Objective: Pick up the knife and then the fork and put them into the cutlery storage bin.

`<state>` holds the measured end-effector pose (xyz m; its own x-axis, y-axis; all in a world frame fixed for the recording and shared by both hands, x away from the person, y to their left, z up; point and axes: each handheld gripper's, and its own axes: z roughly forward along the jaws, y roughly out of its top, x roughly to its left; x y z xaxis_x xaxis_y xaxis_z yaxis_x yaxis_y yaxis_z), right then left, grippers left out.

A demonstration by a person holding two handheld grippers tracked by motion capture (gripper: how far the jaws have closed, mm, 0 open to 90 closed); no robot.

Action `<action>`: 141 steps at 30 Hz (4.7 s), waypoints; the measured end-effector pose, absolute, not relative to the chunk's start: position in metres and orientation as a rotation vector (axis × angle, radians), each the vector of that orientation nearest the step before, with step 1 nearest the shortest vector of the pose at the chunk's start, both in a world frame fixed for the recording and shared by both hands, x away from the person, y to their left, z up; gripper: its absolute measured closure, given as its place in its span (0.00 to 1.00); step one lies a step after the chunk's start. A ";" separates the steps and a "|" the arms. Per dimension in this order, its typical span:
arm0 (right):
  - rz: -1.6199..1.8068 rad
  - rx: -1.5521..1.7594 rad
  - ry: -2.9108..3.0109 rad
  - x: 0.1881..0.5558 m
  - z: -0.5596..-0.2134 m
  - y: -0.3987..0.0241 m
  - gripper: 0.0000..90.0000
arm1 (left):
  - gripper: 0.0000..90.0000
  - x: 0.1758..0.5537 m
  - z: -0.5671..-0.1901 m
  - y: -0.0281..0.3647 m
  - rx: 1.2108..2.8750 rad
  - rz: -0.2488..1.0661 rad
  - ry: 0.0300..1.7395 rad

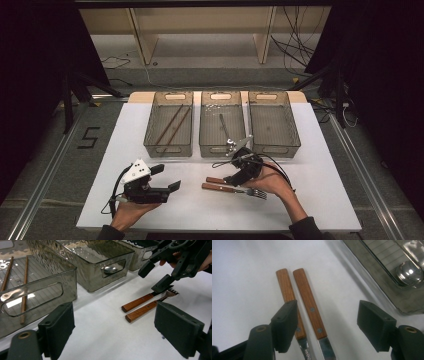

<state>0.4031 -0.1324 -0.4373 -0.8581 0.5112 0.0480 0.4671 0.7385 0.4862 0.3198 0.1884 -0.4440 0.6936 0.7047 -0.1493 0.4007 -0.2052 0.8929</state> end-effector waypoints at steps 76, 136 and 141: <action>0.234 0.550 3.070 0.420 -0.456 -0.099 0.85 | 0.18 0.319 -0.444 0.186 1.846 0.356 0.856; 1.043 0.878 2.675 0.439 -0.361 -0.168 0.86 | 0.18 0.320 -0.444 0.187 1.846 0.365 0.854; 1.158 1.000 2.552 0.449 -0.346 -0.190 0.86 | 0.18 0.320 -0.444 0.187 1.845 0.365 0.855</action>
